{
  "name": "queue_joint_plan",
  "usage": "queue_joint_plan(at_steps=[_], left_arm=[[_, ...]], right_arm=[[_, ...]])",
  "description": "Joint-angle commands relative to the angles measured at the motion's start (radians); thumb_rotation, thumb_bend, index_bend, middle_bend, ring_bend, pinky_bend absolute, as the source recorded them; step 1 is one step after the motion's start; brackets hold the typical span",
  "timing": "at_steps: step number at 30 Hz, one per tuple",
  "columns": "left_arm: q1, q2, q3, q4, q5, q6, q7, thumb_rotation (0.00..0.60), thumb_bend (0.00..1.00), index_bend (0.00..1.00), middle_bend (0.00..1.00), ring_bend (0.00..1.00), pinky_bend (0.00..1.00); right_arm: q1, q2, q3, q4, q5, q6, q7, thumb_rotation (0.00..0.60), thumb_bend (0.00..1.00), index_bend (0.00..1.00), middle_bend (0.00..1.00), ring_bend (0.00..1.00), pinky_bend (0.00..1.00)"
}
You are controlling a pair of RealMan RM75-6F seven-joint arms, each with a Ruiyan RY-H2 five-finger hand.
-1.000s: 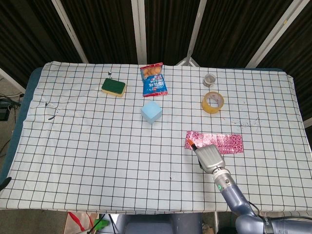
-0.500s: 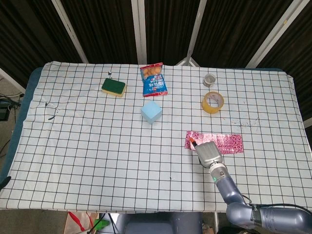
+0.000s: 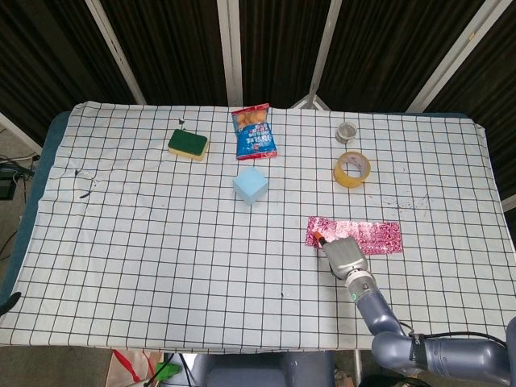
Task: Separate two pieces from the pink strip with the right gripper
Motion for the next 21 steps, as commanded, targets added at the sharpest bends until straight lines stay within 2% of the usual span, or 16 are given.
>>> queue_joint_plan(at_steps=[1, 21], left_arm=[[0.000, 0.000, 0.000, 0.000, 0.000, 0.001, 0.000, 0.600, 0.26, 0.15, 0.00, 0.00, 0.06], [0.000, 0.004, 0.000, 0.002, -0.001, 0.000, -0.011, 0.600, 0.26, 0.15, 0.00, 0.00, 0.06]], right_arm=[[0.009, -0.006, -0.008, 0.004, 0.007, 0.002, 0.004, 0.600, 1.00, 0.04, 0.90, 0.86, 0.71], [0.072, -0.035, -0.037, 0.000, 0.055, 0.030, -0.003, 0.600, 1.00, 0.05, 0.90, 0.86, 0.71]])
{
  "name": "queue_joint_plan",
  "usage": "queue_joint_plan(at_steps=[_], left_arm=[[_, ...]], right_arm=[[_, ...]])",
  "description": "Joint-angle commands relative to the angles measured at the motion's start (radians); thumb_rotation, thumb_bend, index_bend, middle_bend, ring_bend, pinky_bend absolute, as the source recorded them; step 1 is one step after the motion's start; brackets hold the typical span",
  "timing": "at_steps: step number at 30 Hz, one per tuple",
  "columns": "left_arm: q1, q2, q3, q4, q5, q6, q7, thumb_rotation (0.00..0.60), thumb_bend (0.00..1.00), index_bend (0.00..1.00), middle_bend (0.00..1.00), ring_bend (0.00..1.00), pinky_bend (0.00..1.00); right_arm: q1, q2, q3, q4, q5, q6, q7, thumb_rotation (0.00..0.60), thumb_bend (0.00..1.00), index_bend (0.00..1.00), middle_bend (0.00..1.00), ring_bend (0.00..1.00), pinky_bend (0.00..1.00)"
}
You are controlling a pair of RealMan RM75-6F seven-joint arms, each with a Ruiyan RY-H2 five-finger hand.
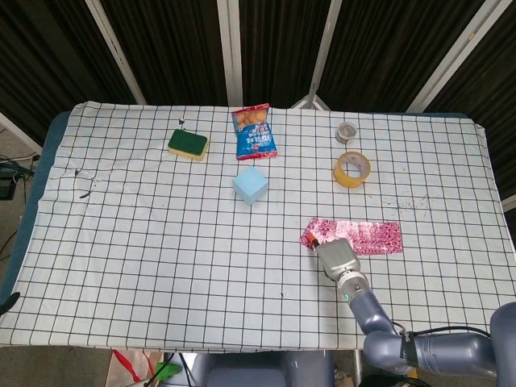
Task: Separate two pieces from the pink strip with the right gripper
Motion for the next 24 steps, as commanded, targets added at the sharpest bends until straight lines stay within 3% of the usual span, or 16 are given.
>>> queue_joint_plan(at_steps=[1, 24], left_arm=[[0.000, 0.001, 0.000, 0.001, 0.000, 0.001, -0.002, 0.600, 0.26, 0.15, 0.00, 0.00, 0.06], [0.001, 0.007, 0.000, 0.004, -0.001, 0.000, -0.022, 0.600, 0.26, 0.15, 0.00, 0.00, 0.06]], right_arm=[[0.008, -0.005, -0.003, 0.000, 0.010, 0.004, -0.002, 0.600, 1.00, 0.05, 0.90, 0.86, 0.71], [0.088, -0.073, -0.022, -0.065, 0.017, 0.062, -0.058, 0.600, 1.00, 0.07, 0.90, 0.86, 0.72]])
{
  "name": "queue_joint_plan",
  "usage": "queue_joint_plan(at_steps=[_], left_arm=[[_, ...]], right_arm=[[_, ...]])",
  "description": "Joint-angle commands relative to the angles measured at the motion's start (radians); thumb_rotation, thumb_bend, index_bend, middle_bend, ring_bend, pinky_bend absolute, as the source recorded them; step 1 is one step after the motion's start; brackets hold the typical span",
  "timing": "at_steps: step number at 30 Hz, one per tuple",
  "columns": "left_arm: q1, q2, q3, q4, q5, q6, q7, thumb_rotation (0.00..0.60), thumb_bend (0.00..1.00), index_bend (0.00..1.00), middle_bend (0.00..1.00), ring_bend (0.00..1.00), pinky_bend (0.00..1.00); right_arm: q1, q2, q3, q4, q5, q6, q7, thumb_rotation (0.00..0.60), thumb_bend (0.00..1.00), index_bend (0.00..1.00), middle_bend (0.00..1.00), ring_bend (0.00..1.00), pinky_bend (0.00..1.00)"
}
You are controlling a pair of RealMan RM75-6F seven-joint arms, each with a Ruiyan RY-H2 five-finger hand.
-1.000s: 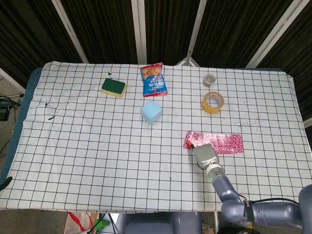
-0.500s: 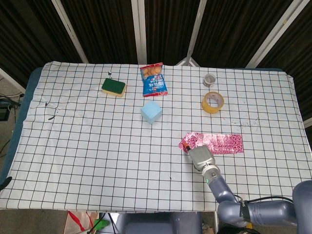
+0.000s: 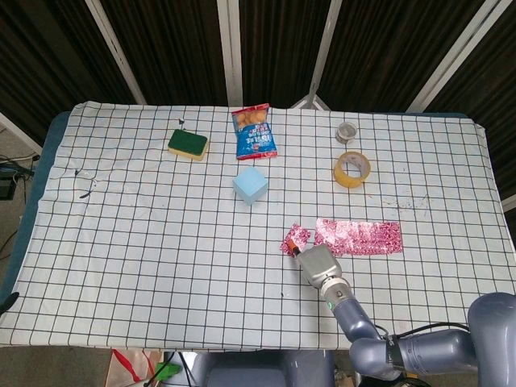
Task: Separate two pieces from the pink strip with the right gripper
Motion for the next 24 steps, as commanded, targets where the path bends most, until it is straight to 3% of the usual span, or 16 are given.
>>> queue_joint_plan(at_steps=[1, 14, 24], left_arm=[[0.001, 0.002, 0.000, 0.001, -0.001, 0.001, -0.004, 0.600, 0.26, 0.15, 0.00, 0.00, 0.06], [0.000, 0.004, -0.002, 0.005, -0.005, -0.001, -0.014, 0.600, 0.26, 0.15, 0.00, 0.00, 0.06], [0.000, 0.003, -0.002, 0.004, -0.006, 0.000, -0.009, 0.600, 0.26, 0.15, 0.00, 0.00, 0.06]], right_arm=[[0.013, -0.014, -0.001, -0.013, 0.002, 0.013, -0.014, 0.600, 1.00, 0.07, 0.90, 0.86, 0.72], [0.059, -0.059, 0.004, -0.054, 0.015, 0.064, -0.054, 0.600, 1.00, 0.08, 0.90, 0.86, 0.72], [0.026, 0.040, 0.029, -0.112, -0.028, 0.118, 0.029, 0.600, 1.00, 0.08, 0.90, 0.86, 0.72]])
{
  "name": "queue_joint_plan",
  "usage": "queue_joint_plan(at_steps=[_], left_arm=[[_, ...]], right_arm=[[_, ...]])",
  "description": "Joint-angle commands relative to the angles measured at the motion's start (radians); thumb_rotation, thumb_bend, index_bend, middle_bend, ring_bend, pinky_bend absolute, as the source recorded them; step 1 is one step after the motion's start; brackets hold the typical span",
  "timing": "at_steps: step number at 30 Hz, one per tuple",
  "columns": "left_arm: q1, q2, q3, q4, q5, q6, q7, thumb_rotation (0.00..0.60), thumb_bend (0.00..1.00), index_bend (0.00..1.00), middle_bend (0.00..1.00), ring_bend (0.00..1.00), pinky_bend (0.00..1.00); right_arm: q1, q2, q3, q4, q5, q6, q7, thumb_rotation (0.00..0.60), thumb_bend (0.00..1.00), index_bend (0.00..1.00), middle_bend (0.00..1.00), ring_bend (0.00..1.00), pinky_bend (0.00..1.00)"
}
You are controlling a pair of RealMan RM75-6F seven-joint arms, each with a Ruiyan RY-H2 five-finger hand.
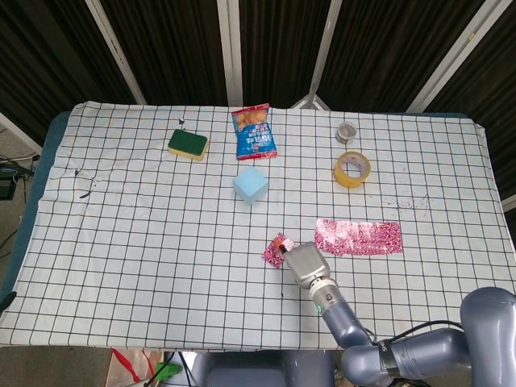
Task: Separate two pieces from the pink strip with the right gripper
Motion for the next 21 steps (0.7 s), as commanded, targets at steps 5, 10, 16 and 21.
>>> queue_joint_plan(at_steps=[5, 10, 16, 21], left_arm=[[-0.001, -0.005, 0.001, -0.005, 0.000, 0.001, 0.017, 0.600, 0.26, 0.15, 0.00, 0.00, 0.06], [0.001, -0.009, 0.001, -0.010, 0.003, 0.006, 0.036, 0.600, 0.26, 0.15, 0.00, 0.00, 0.06], [0.001, -0.013, -0.001, -0.012, -0.003, 0.008, 0.051, 0.600, 0.26, 0.15, 0.00, 0.00, 0.06], [0.000, -0.015, -0.002, -0.013, -0.009, 0.005, 0.059, 0.600, 0.26, 0.15, 0.00, 0.00, 0.06]], right_arm=[[-0.032, 0.077, -0.017, 0.005, 0.004, -0.014, 0.054, 0.600, 1.00, 0.08, 0.90, 0.86, 0.72], [-0.042, 0.093, -0.035, 0.051, 0.027, -0.054, 0.077, 0.600, 1.00, 0.08, 0.90, 0.86, 0.72], [-0.048, 0.100, -0.045, 0.100, 0.056, -0.098, 0.103, 0.600, 1.00, 0.08, 0.90, 0.86, 0.72], [-0.053, 0.103, -0.056, 0.128, 0.056, -0.125, 0.120, 0.600, 1.00, 0.08, 0.90, 0.86, 0.72]])
